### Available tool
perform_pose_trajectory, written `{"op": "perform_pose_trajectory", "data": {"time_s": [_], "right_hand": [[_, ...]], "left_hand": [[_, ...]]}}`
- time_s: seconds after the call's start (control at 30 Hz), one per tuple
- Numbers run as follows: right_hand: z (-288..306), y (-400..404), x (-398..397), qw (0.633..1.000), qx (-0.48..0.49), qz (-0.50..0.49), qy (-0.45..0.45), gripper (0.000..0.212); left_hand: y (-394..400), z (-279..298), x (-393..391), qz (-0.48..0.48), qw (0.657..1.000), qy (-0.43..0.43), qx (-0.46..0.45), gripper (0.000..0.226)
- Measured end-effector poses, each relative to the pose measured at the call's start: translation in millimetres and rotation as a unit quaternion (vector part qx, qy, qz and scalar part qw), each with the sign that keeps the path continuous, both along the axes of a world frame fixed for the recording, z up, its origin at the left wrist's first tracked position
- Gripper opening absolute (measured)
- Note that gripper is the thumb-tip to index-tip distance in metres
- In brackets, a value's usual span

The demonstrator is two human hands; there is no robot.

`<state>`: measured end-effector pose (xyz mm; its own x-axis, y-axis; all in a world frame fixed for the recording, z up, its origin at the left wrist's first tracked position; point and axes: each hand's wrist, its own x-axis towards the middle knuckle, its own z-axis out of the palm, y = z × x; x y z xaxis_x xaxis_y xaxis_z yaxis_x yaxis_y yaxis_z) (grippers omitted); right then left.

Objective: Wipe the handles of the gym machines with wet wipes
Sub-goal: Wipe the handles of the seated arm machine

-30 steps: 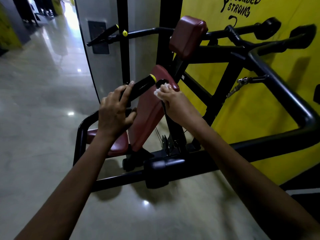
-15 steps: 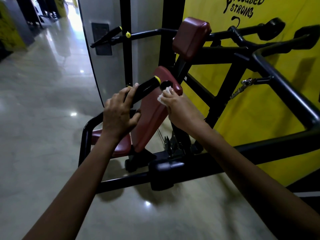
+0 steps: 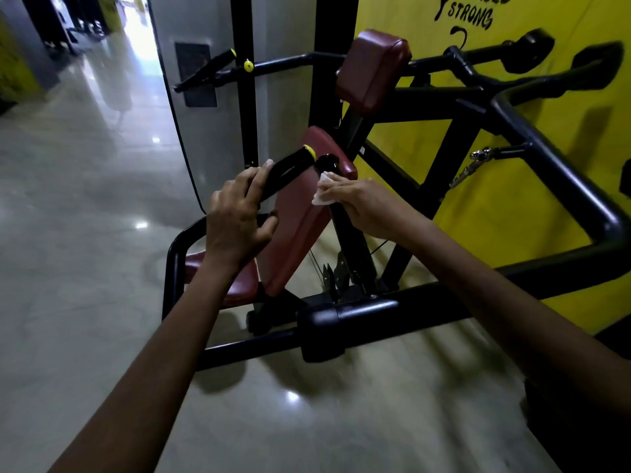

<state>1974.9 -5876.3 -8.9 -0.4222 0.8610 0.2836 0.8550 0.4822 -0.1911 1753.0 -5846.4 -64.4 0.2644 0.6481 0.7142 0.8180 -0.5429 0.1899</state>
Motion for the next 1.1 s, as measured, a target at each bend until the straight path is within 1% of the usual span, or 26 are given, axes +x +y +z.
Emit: {"op": "perform_pose_trajectory", "data": {"time_s": [0.27, 0.43, 0.5, 0.57, 0.67, 0.77, 0.87, 0.9, 1.0, 1.07, 1.1], "right_hand": [[2.2, -19.8, -5.1, 1.0, 0.009, -0.004, 0.003, 0.034], [3.7, -24.0, -12.4, 1.0, 0.014, -0.018, 0.015, 0.035], [9.5, -22.9, -13.3, 0.999, 0.021, -0.023, 0.015, 0.03], [18.6, -17.2, -12.7, 1.0, 0.008, -0.022, 0.011, 0.025], [36.6, -8.2, -16.4, 0.999, -0.022, -0.021, 0.012, 0.027], [52.7, -4.8, -31.8, 0.999, 0.007, 0.008, 0.043, 0.027], [60.1, -4.7, -49.8, 0.997, 0.042, 0.032, 0.052, 0.024], [60.9, -5.1, -56.4, 0.996, 0.043, 0.047, 0.062, 0.024], [62.0, -6.2, -78.1, 0.99, 0.072, 0.067, 0.104, 0.027], [62.5, -8.5, -94.1, 0.985, 0.088, 0.072, 0.128, 0.031], [61.6, -9.2, -102.2, 0.986, 0.081, 0.076, 0.128, 0.032]], "left_hand": [[-1.2, -0.2, -0.5, 0.005, 1.0, 0.01, 0.001, 0.074], [-2.1, -0.5, -3.8, 0.017, 0.999, 0.048, 0.006, 0.081], [-3.9, 1.5, -5.4, 0.015, 0.998, 0.066, -0.013, 0.087], [-8.5, 6.5, -7.6, 0.014, 0.995, 0.087, -0.05, 0.091], [-14.3, 14.1, -6.1, 0.017, 0.988, 0.107, -0.108, 0.093], [-19.0, 22.1, -6.5, 0.037, 0.982, 0.127, -0.135, 0.093], [-22.0, 29.1, -9.3, 0.021, 0.979, 0.125, -0.157, 0.088], [-23.4, 31.4, -11.4, 0.031, 0.978, 0.127, -0.163, 0.083], [-30.1, 33.3, -27.0, 0.114, 0.968, 0.13, -0.18, 0.065], [-39.1, 29.2, -44.1, 0.166, 0.96, 0.125, -0.19, 0.058], [-45.3, 26.7, -55.1, 0.188, 0.955, 0.121, -0.195, 0.057]]}}
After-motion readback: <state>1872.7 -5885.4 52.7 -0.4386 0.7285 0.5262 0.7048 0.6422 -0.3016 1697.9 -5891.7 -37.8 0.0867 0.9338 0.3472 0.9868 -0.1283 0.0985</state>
